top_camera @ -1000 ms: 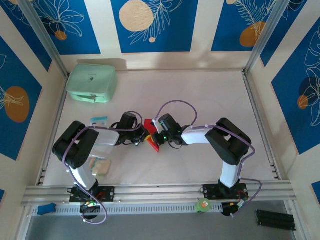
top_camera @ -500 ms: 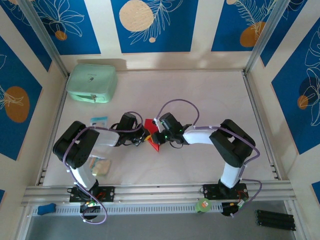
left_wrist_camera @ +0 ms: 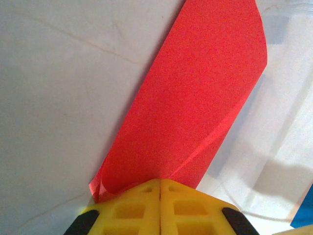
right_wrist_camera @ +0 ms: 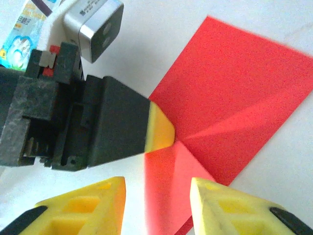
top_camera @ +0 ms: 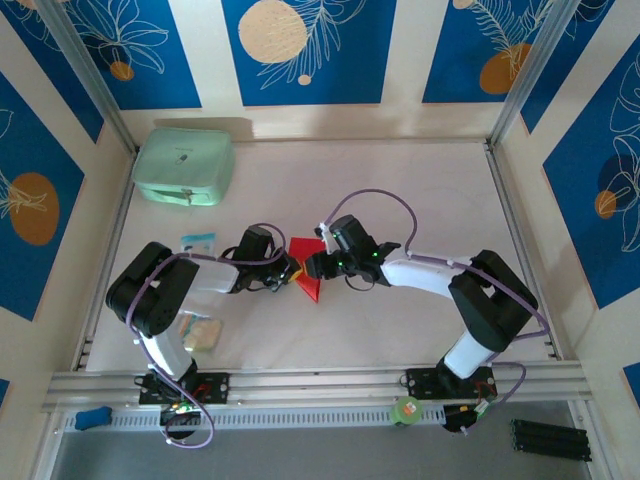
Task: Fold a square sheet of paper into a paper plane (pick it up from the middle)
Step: Third fold the triangle at the center of the table.
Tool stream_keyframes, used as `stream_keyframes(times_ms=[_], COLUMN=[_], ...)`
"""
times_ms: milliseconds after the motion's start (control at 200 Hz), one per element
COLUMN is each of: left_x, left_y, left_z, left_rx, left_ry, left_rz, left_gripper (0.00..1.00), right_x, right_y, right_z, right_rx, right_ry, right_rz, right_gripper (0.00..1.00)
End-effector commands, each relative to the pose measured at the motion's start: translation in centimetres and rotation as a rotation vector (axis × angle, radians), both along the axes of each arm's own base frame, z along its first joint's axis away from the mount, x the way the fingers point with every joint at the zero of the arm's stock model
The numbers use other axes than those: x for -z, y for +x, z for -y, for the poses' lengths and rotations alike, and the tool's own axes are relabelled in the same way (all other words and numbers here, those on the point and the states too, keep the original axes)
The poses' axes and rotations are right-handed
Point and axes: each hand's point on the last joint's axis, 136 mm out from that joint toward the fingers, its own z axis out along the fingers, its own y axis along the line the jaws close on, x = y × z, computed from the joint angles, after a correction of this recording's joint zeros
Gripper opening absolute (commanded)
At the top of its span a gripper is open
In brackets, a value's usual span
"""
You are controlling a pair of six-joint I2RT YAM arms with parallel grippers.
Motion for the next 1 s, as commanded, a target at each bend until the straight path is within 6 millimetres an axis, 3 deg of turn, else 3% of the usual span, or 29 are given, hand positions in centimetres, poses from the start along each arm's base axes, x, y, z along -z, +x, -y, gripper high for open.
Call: stream_keyframes(times_ms=[0, 160, 315, 995], left_x=[2.7, 3.0, 3.1, 3.8], left_y=[-1.7, -1.8, -1.9, -2.3], left_z=[-0.9, -1.1, -1.1, -1.3], left_rx=[-0.003, -0.005, -0.007, -0.007], left_ry=[0.063, 0.068, 0.070, 0.077], left_rz=[-0.073, -0.080, -0.083, -0.106], left_gripper=[0.08, 0.07, 0.07, 0.06], right_x=[-0.6, 0.4, 1.3, 4.4], right_y=[-1.8, -3.8, -4.1, -3.6], right_z=[-1.0, -2.8, -3.6, -2.7], right_rx=[-0.006, -0.062, -0.073, -0.024], right_ry=[0.067, 0.092, 0.075, -0.090], right_rz=[-0.158, -0.272, -0.309, -0.330], right_gripper=[0.30, 0.16, 0.09, 0.05])
